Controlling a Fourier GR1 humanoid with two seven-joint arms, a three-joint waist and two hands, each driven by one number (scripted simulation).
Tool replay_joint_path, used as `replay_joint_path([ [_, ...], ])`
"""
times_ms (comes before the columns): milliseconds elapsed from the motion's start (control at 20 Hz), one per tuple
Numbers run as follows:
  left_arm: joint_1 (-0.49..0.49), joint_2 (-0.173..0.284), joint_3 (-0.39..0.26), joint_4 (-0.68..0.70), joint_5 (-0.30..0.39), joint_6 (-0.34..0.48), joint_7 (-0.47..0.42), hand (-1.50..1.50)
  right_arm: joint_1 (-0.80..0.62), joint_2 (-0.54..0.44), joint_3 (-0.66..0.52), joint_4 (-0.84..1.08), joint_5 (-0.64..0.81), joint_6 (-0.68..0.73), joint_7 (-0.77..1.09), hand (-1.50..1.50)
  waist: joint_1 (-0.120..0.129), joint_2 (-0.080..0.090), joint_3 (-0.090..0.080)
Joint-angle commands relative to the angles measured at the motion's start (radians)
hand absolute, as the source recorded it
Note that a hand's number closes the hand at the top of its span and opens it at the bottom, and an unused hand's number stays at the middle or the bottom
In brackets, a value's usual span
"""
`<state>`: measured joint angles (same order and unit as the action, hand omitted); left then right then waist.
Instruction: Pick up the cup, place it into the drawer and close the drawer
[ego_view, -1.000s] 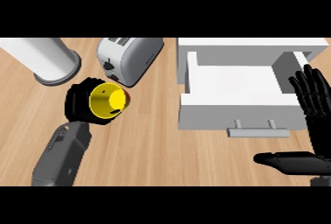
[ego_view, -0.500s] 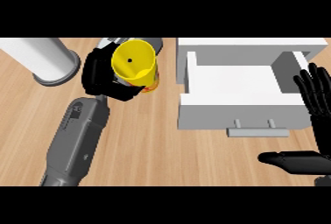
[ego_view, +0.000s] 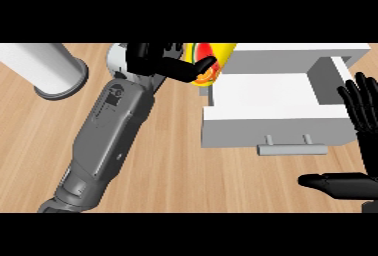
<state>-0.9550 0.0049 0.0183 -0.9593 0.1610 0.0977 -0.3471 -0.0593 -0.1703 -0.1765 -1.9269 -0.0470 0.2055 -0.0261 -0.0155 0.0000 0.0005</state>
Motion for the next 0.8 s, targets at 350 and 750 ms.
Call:
replay_joint_path([
  [350, -0.200, -0.005, -0.122, 0.270, 0.168, 0.135, 0.022, 1.50, -0.010, -0.033, -0.037, -0.011, -0.052, 0.036, 0.032, -1.50, -0.018, 0.005, 0.000],
  [750, -0.312, -0.005, -0.303, 0.440, 0.327, 0.251, -0.014, 1.50, -0.089, -0.021, 0.006, 0.048, -0.012, 0.022, 0.025, -1.50, -0.055, 0.012, 0.000],
])
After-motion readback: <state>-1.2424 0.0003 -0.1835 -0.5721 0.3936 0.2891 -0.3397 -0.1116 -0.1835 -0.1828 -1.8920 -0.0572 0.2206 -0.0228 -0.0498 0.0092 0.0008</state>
